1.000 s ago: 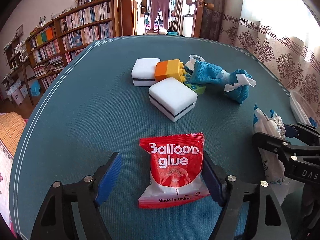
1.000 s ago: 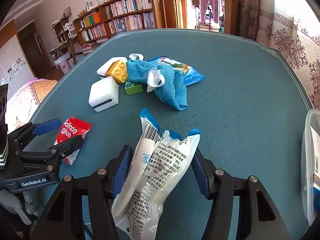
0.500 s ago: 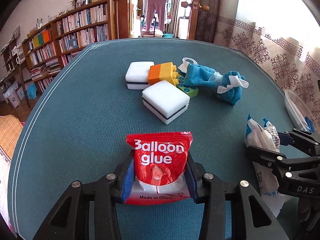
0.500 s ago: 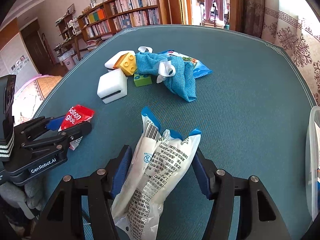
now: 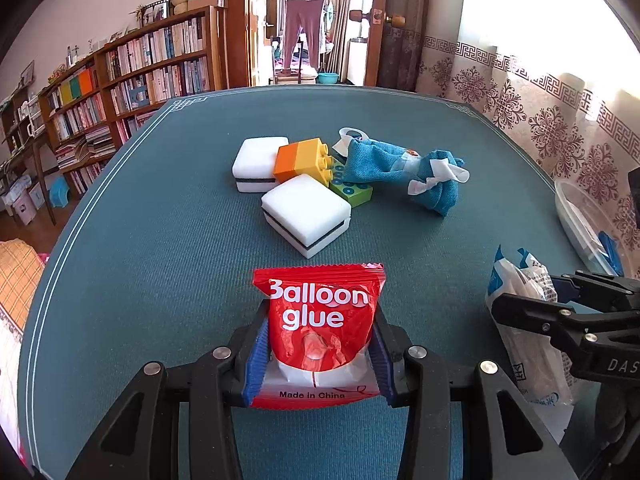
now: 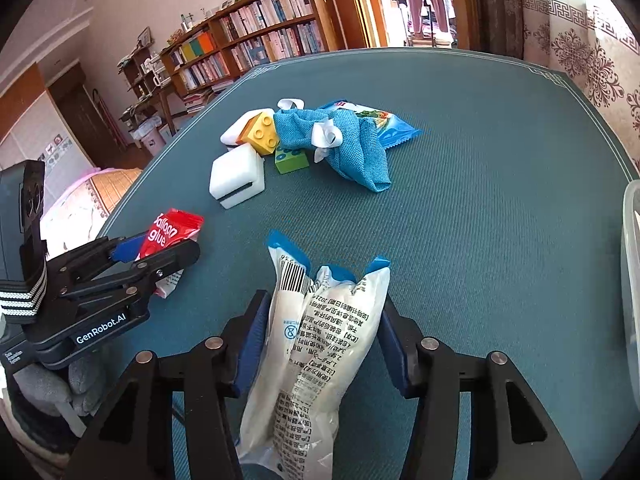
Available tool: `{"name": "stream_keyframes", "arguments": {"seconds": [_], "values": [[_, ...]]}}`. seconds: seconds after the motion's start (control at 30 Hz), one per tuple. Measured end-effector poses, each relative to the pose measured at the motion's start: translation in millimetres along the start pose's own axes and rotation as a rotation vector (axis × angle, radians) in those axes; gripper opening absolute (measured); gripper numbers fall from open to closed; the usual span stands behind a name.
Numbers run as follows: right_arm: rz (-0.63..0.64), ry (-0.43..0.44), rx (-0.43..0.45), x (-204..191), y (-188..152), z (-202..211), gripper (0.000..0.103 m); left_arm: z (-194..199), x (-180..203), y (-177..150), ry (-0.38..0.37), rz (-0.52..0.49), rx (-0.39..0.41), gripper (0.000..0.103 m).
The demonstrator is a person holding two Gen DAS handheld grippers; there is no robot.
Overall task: Organize objects
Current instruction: 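Carry the white plastic bag into the clear bowl and release it with the right gripper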
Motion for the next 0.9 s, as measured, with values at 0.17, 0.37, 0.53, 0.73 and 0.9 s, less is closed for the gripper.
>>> {"name": "stream_keyframes", "arguments": {"seconds": [0.17, 0.37, 0.53, 0.73, 0.9], "values": [[-0.007, -0.005, 0.028, 6, 0, 15, 0.053, 2, 8, 0, -0.008, -0.016, 0.003, 0.047], [-0.025, -0.005, 0.051, 11, -2, 25, 0.053, 6, 14, 2, -0.016, -0.025, 0.007, 0.047], [-0.020, -0.011, 0.086, 12, 2, 42, 0.053, 8, 17, 3, -0.023, -0.029, 0.011, 0.047], [-0.034, -0.054, 0.136, 24, 7, 66, 0.053, 11, 24, 5, -0.035, -0.041, 0.016, 0.047], [-0.071, -0.109, 0.187, 47, 8, 94, 0.053, 14, 34, 9, -0.047, -0.054, 0.024, 0.047]]}}
Point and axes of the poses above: each gripper's, at about its wrist camera, not at the fingertips, and z roughly against the way its jaws point, x to its right, y to its top, the point moved 4 cm from there along -z, roughly the way its jaws point, and after that the axes turned 12 degrees about y, right-handed, at the moved point
